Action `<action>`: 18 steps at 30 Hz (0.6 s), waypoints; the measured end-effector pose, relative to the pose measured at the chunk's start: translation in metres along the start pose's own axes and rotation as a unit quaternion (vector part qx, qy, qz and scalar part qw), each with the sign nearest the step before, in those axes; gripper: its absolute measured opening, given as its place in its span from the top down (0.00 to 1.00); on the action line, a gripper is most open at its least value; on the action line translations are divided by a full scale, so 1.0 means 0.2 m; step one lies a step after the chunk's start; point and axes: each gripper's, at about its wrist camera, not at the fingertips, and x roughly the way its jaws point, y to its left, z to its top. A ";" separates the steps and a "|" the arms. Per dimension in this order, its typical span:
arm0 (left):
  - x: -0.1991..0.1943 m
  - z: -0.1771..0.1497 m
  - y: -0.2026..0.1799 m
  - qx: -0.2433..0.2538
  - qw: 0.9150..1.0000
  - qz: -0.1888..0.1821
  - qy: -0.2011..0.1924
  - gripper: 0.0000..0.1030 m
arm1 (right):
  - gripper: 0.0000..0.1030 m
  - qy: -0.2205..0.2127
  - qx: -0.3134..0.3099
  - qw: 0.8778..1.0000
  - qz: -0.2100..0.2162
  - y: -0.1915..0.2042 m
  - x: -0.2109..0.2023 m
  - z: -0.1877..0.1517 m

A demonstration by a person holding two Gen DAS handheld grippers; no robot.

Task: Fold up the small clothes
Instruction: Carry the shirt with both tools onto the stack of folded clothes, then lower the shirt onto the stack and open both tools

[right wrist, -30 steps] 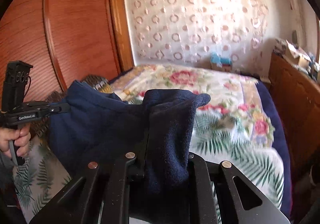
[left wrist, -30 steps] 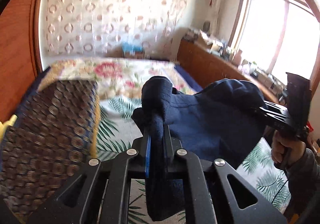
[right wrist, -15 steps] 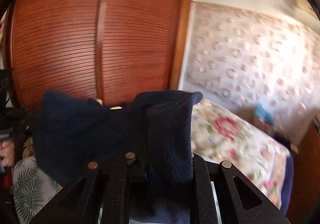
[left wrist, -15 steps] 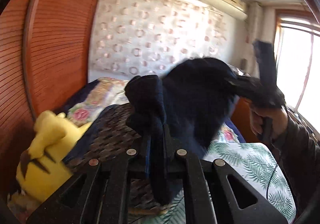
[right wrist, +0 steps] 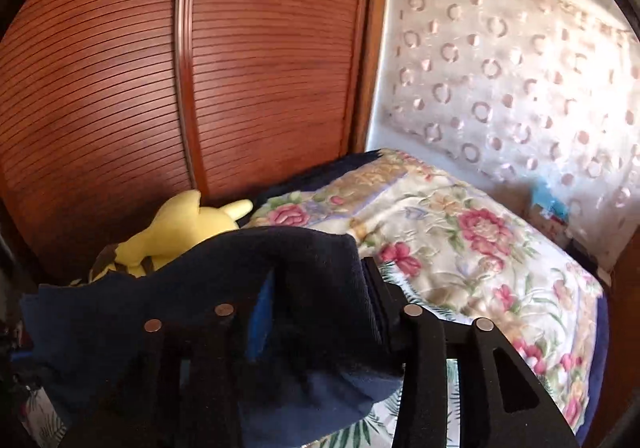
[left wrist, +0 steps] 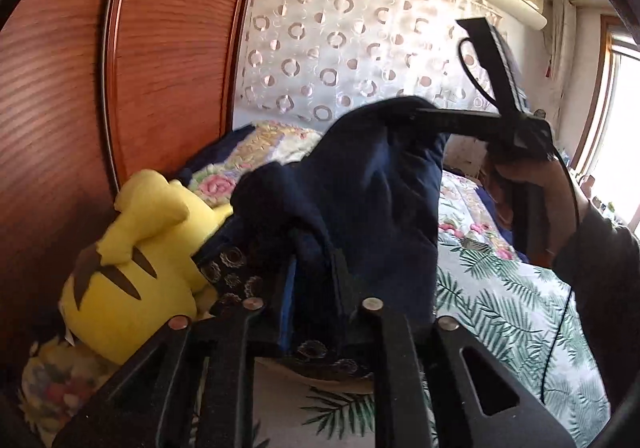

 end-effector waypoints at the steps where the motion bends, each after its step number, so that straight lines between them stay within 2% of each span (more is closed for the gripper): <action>1: -0.01 0.00 0.00 0.005 1.000 0.005 -0.007 0.71 | 0.55 -0.008 -0.002 1.000 -0.005 0.06 -0.03 -0.02; 4: -0.04 0.02 0.01 0.008 1.000 0.002 -0.019 0.58 | 0.53 -0.037 0.005 0.998 -0.046 0.16 -0.14 -0.08; 5: -0.04 0.03 0.02 0.011 1.000 0.002 -0.020 0.57 | 0.51 -0.046 0.003 0.997 -0.063 0.20 -0.16 -0.09; 6: -0.04 0.03 0.02 0.016 1.000 0.002 -0.021 0.50 | 0.46 -0.049 0.006 0.997 -0.065 0.21 -0.18 -0.10; 7: -0.05 0.03 0.02 0.018 1.000 0.001 -0.021 0.36 | 0.45 -0.045 0.011 0.998 -0.048 0.22 -0.18 -0.09; 9: -0.07 0.04 0.02 0.023 0.999 0.001 -0.026 0.22 | 0.45 -0.027 0.017 0.999 -0.017 0.29 -0.15 -0.12; 14: -0.11 0.05 -0.01 0.042 0.999 0.005 -0.028 0.22 | 0.45 0.009 0.030 0.999 0.026 0.31 -0.09 -0.21; 16: -0.12 0.06 -0.02 0.045 0.998 0.007 -0.031 0.22 | 0.45 0.030 0.034 0.999 0.028 0.33 -0.02 -0.25; 18: -0.13 0.06 -0.03 0.049 0.998 0.010 -0.033 0.22 | 0.45 0.044 0.028 0.999 0.010 0.35 0.02 -0.28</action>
